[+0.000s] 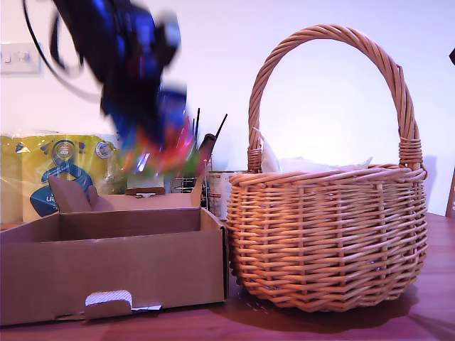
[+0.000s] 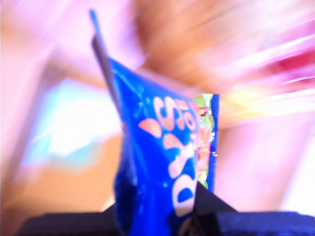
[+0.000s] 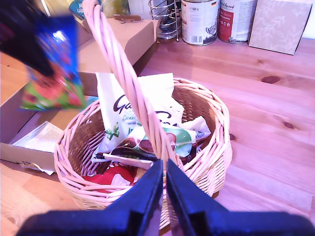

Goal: Move the bags of Easter eggs from the cardboard box on the left into the woven basket on the right side.

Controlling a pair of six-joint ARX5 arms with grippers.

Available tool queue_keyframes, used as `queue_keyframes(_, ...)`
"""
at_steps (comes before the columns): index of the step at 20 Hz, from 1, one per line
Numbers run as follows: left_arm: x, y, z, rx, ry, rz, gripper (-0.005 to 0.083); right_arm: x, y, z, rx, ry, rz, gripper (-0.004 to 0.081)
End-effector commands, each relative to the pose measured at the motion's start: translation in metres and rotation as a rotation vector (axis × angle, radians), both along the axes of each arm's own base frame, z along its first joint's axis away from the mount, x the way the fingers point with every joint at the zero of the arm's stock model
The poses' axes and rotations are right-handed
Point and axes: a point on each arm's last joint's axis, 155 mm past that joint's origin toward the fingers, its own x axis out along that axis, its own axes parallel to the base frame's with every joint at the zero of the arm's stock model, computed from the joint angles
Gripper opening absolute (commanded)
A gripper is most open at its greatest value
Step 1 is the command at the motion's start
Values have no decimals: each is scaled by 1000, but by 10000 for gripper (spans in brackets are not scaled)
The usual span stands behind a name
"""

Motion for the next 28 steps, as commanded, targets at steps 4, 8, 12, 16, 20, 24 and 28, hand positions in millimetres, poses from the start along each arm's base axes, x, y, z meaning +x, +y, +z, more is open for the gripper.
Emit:
queue_keyframes(4, -23, -43, 43, -289, 87, -75, 18, 2, 1, 8, 14, -14, -2, -12)
queue_keyframes(8, -23, -72, 39, -319, 109, -69, 4, 2, 1, 8, 14, -14, -2, -12)
queue_keyframes(12, -33, -79, 21, -228, 195, 17, 12, 2, 0, 8, 11, -15, -6, -12)
queue_keyframes(16, -42, -77, 12, -220, 241, 33, 26, 3, -3, 8, -1, -21, -18, -12)
queue_keyframes(20, -49, -85, 10, -291, 220, 34, 26, 5, -5, 8, -8, -24, -29, -12)
queue_keyframes(24, -48, -83, 19, -402, 92, 104, 26, 6, -9, 7, -17, -27, -50, -12)
queue_keyframes(28, -48, -70, 25, -502, -36, 223, 26, 6, -9, 7, -18, -27, -50, -12)
